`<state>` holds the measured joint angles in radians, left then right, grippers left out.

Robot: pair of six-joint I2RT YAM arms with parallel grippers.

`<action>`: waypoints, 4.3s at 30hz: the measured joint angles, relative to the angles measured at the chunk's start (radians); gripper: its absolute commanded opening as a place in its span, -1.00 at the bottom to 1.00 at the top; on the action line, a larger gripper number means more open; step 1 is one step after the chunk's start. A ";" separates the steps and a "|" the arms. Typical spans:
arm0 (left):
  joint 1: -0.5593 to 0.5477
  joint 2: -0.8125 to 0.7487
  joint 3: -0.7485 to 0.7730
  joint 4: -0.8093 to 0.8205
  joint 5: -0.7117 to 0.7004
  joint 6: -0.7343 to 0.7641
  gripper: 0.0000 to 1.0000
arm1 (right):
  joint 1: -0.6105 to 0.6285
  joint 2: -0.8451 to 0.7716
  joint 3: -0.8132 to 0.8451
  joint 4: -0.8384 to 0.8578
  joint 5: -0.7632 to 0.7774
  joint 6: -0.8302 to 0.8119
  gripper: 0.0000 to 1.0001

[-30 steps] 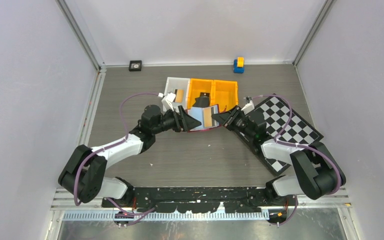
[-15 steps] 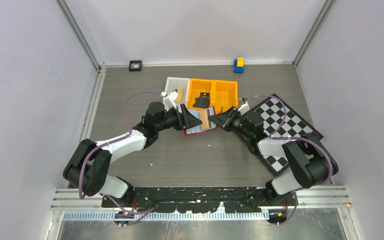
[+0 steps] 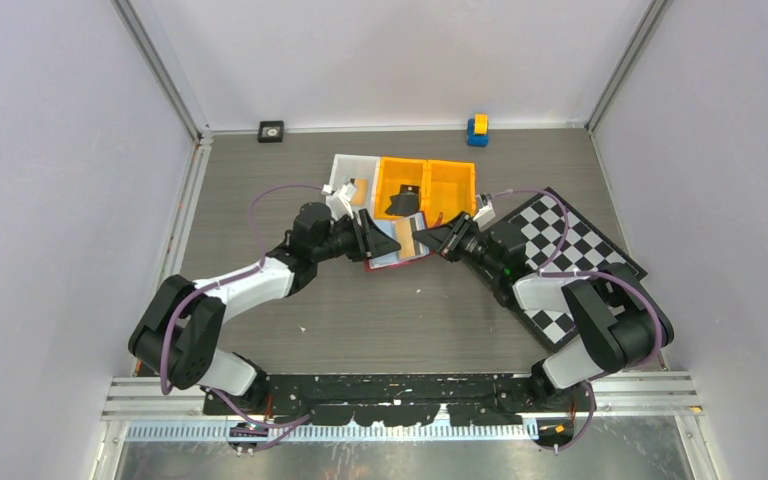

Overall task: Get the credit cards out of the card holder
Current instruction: Remove the credit card from the card holder.

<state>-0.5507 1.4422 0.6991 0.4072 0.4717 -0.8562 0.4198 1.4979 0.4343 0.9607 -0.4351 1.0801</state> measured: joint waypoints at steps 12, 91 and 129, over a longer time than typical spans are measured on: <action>0.080 -0.183 -0.048 -0.132 -0.172 0.002 -0.19 | 0.004 -0.002 0.002 -0.031 0.011 -0.010 -0.99; 0.099 0.156 -0.068 0.445 0.240 -0.319 -0.60 | 0.026 0.014 0.066 0.017 0.015 0.011 -0.99; 0.165 0.116 -0.127 0.571 0.225 -0.386 -0.67 | 0.062 0.019 0.114 -0.019 0.000 -0.023 -0.99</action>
<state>-0.3859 1.5581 0.5716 0.9783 0.6971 -1.2423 0.4820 1.5169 0.5488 0.9417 -0.4351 1.0569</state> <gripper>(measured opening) 0.163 0.211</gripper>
